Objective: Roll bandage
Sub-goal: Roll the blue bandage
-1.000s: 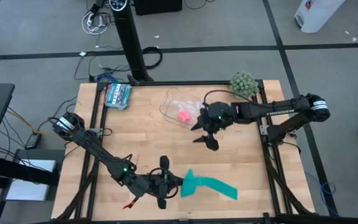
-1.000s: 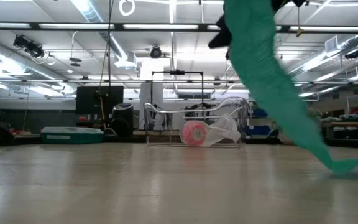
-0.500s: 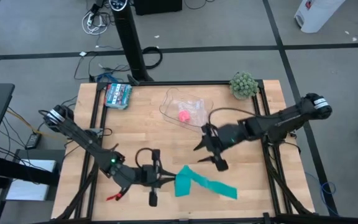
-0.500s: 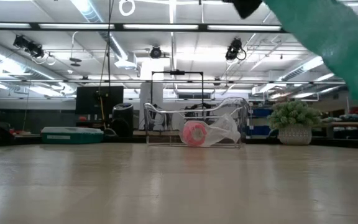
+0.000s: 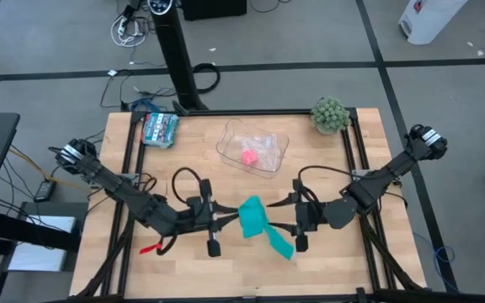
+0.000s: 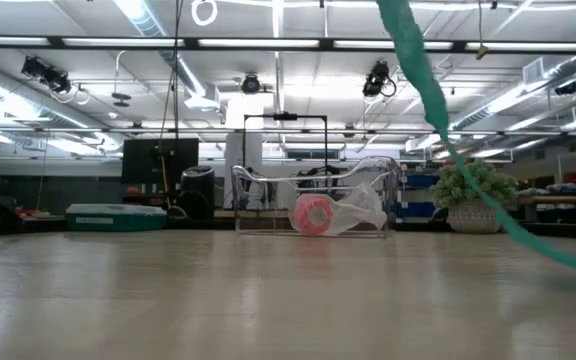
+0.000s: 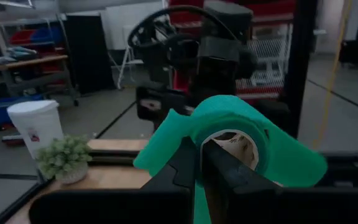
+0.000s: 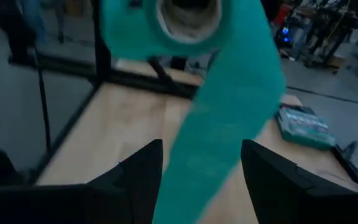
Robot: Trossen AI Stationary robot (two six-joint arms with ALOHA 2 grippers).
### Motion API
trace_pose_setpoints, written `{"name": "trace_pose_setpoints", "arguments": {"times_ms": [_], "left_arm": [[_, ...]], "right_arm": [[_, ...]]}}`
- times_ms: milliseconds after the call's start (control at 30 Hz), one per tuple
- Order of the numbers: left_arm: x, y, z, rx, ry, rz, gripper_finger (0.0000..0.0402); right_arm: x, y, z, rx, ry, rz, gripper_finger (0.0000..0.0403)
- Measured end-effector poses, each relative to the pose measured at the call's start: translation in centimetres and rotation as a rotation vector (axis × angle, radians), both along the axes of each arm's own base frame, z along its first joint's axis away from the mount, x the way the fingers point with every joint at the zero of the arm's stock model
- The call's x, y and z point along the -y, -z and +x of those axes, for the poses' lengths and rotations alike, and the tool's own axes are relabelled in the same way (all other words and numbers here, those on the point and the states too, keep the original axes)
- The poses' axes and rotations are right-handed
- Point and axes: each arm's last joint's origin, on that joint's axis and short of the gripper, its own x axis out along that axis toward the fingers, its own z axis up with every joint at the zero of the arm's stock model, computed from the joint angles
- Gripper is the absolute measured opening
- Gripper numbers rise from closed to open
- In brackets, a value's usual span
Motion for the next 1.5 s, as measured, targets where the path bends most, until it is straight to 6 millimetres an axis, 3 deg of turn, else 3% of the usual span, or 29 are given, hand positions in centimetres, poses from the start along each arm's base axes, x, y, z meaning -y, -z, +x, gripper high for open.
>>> {"name": "trace_pose_setpoints", "arguments": {"times_ms": [267,500,633,867,1100,1300,1500], "left_arm": [[-1.3,-0.5,0.6,0.046,-0.055,-0.031,0.0023],[-2.3,-1.0,1.0,0.109,-0.075,-0.111,0.0023],[-2.4,-1.2,1.0,0.127,-0.082,-0.124,0.0023],[-2.4,-1.5,1.0,0.159,-0.078,-0.137,0.0023],[-2.5,-1.6,0.9,0.156,-0.111,-0.106,0.0023],[-2.7,-1.6,1.0,0.151,-0.135,-0.093,0.0023],[-2.7,-1.6,1.0,0.151,-0.134,-0.093,0.0023]], "right_arm": [[-0.8,0.1,-0.1,0.067,0.162,0.063,0.0208],[-1.9,1.9,1.6,0.089,0.287,-0.052,0.0208],[-2.0,1.6,1.6,0.125,0.322,-0.04,0.0208],[-1.3,1.7,2.0,0.123,0.407,-0.084,0.0207],[-0.4,1.7,2.7,0.139,0.404,-0.02,0.0207],[-1.0,2.7,4.2,0.17,0.413,-0.044,0.0207],[-0.5,4.0,5.7,0.175,0.565,-0.128,0.0207]]}}
